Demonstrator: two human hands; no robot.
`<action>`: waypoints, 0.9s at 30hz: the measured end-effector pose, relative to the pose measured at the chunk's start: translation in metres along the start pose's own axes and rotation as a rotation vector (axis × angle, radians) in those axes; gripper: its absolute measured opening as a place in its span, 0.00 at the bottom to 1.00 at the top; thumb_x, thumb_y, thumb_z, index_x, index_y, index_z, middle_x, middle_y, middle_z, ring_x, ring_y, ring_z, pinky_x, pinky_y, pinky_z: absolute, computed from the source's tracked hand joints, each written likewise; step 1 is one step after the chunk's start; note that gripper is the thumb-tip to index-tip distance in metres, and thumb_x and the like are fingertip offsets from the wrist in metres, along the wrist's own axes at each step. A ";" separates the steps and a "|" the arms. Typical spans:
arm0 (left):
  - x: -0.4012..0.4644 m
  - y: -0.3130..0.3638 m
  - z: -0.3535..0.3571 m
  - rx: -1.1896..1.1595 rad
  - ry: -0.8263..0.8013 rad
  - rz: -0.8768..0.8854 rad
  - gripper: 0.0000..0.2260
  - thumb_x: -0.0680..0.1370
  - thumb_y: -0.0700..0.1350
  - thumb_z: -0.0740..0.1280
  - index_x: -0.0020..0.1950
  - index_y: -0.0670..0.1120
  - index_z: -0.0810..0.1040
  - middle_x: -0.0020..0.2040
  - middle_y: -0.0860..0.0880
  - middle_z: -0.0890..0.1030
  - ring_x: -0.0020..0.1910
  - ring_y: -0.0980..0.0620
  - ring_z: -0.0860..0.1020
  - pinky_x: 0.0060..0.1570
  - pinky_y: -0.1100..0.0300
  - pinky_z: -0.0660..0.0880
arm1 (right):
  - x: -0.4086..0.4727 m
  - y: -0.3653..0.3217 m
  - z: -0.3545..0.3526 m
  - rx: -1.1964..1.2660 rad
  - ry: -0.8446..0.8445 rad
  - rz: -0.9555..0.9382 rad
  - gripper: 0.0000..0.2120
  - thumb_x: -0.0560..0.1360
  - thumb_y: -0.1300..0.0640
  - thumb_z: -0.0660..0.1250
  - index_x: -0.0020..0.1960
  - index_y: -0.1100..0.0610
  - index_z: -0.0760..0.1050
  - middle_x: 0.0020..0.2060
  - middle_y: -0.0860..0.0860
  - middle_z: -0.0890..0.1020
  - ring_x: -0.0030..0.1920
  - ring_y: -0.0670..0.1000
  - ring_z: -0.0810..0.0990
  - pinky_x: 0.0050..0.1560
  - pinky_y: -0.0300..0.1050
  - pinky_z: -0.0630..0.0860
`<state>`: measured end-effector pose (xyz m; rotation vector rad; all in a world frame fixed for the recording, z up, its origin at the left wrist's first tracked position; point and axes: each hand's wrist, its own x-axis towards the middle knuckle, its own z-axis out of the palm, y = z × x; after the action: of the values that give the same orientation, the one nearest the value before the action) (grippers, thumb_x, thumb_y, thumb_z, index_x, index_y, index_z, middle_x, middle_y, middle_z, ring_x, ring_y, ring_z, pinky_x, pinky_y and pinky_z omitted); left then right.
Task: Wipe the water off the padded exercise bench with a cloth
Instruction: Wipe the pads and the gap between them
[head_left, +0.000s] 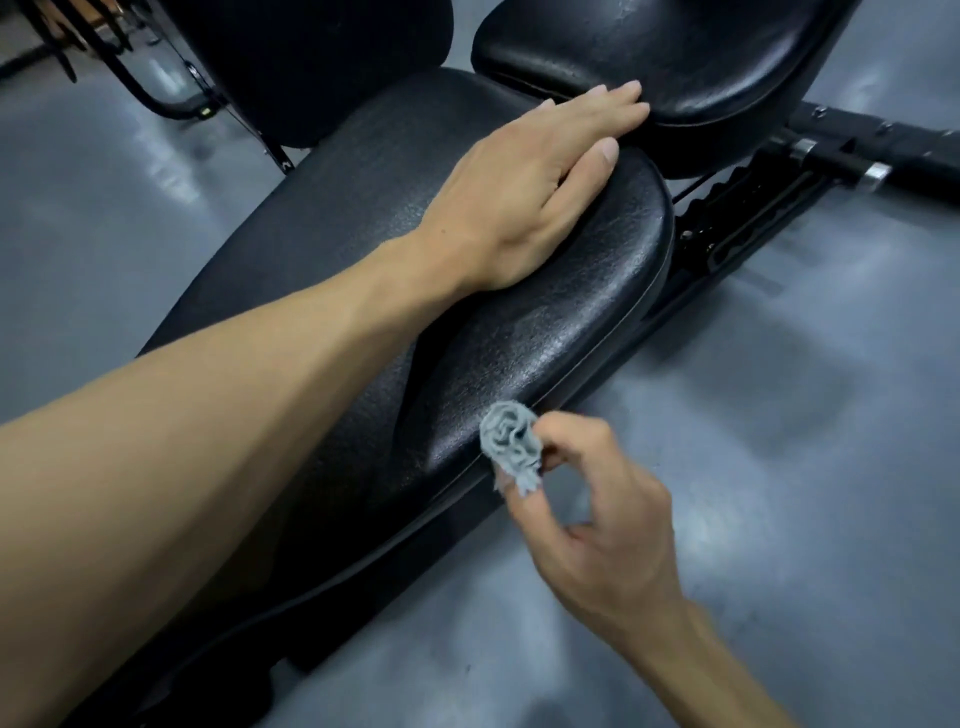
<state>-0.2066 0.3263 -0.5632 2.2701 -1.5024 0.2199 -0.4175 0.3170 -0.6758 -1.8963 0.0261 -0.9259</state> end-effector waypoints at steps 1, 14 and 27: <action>0.000 -0.001 0.000 0.003 0.015 0.002 0.20 0.87 0.48 0.53 0.77 0.47 0.71 0.78 0.52 0.70 0.78 0.56 0.65 0.78 0.54 0.60 | 0.005 0.001 -0.003 -0.020 0.044 0.002 0.12 0.76 0.56 0.70 0.57 0.48 0.72 0.46 0.44 0.79 0.42 0.43 0.80 0.46 0.31 0.75; -0.147 0.000 -0.040 0.011 -0.243 0.161 0.23 0.87 0.47 0.52 0.83 0.46 0.57 0.84 0.51 0.54 0.83 0.52 0.49 0.81 0.44 0.48 | -0.037 -0.024 0.040 -0.028 0.053 0.002 0.12 0.79 0.54 0.68 0.60 0.47 0.70 0.43 0.46 0.82 0.40 0.51 0.82 0.44 0.49 0.79; -0.214 -0.009 -0.044 -0.022 -0.170 0.126 0.22 0.87 0.46 0.52 0.82 0.49 0.61 0.83 0.54 0.58 0.83 0.54 0.52 0.81 0.46 0.50 | -0.070 -0.041 0.075 0.038 0.040 0.072 0.10 0.83 0.54 0.65 0.61 0.46 0.68 0.40 0.47 0.80 0.39 0.54 0.81 0.41 0.55 0.78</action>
<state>-0.2816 0.5283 -0.5998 2.2265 -1.7277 0.0468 -0.4362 0.4228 -0.7018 -1.8294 0.0997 -0.9092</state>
